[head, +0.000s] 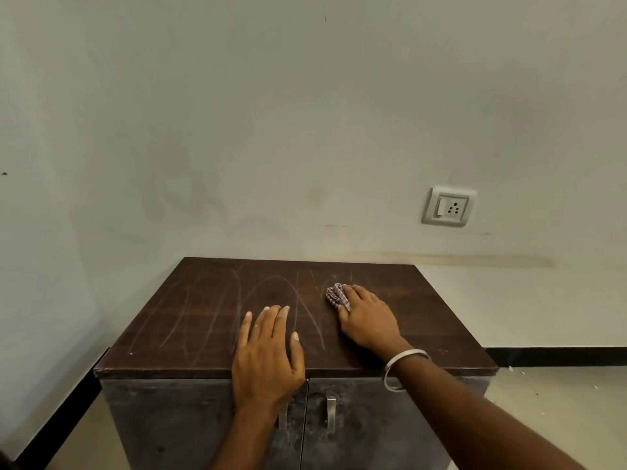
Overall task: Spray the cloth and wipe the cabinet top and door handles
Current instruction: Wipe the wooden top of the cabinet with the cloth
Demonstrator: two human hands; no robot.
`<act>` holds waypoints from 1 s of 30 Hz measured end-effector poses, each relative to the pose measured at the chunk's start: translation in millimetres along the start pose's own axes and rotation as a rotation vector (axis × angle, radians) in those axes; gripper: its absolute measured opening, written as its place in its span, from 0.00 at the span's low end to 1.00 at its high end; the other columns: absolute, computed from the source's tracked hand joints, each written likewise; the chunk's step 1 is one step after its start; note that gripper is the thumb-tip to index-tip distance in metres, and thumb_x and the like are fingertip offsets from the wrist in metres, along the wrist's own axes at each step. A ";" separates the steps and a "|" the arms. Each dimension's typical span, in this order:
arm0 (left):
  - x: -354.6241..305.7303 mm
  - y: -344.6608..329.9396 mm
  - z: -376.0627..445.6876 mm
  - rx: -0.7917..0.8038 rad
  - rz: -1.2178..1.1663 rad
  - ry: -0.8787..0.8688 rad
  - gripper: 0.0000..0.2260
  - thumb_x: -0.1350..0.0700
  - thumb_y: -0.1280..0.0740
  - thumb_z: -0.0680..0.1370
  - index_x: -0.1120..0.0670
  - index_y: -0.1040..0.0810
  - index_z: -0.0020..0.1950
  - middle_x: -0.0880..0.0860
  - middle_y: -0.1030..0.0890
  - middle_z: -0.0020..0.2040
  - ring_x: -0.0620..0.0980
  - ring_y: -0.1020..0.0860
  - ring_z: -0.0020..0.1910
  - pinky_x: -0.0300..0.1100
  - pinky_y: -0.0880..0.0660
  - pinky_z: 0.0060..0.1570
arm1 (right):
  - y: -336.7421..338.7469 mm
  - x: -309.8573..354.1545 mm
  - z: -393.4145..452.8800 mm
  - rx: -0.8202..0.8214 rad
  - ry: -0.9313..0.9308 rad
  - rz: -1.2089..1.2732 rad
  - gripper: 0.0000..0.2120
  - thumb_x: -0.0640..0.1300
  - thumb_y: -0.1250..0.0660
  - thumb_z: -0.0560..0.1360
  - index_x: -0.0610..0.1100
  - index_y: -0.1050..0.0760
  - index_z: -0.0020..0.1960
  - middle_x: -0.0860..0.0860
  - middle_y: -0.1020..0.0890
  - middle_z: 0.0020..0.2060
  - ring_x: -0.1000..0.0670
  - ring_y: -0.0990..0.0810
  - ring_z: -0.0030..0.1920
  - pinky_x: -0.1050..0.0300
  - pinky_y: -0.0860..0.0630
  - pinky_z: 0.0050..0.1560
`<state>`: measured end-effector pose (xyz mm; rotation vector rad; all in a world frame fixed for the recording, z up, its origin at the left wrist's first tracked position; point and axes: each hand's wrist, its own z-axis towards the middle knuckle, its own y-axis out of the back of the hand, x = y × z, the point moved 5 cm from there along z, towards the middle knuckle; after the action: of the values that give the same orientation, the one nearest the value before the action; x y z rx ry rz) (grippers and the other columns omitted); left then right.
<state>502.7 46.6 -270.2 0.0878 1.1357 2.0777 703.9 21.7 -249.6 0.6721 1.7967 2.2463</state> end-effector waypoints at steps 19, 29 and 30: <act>-0.9 -1.7 -0.4 -0.033 -0.018 -0.011 0.22 0.48 0.45 0.77 0.55 0.23 0.65 0.52 0.20 0.63 0.50 0.25 0.65 0.50 0.39 0.73 | -3.9 1.1 29.1 -0.002 -0.053 -0.005 0.27 0.53 0.48 0.79 0.46 0.44 0.76 0.46 0.38 0.75 0.43 0.39 0.74 0.47 0.41 0.74; -1.4 -1.5 -0.5 -0.030 -0.028 -0.014 0.22 0.49 0.45 0.77 0.54 0.23 0.66 0.51 0.20 0.63 0.49 0.25 0.65 0.51 0.38 0.72 | 14.6 -60.5 39.7 -0.015 -0.162 -0.010 0.27 0.53 0.48 0.78 0.47 0.43 0.76 0.47 0.37 0.74 0.43 0.36 0.72 0.47 0.39 0.72; -0.8 -1.7 -0.2 -0.032 -0.028 -0.017 0.22 0.49 0.45 0.77 0.54 0.23 0.65 0.51 0.20 0.63 0.49 0.24 0.65 0.51 0.38 0.72 | 16.5 -71.5 41.2 -0.012 -0.201 -0.014 0.27 0.53 0.48 0.78 0.47 0.44 0.76 0.46 0.37 0.74 0.43 0.36 0.72 0.47 0.39 0.72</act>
<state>504.2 46.5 -271.4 0.0729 1.0874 2.0655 787.8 23.9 -243.4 0.8474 1.6859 2.0947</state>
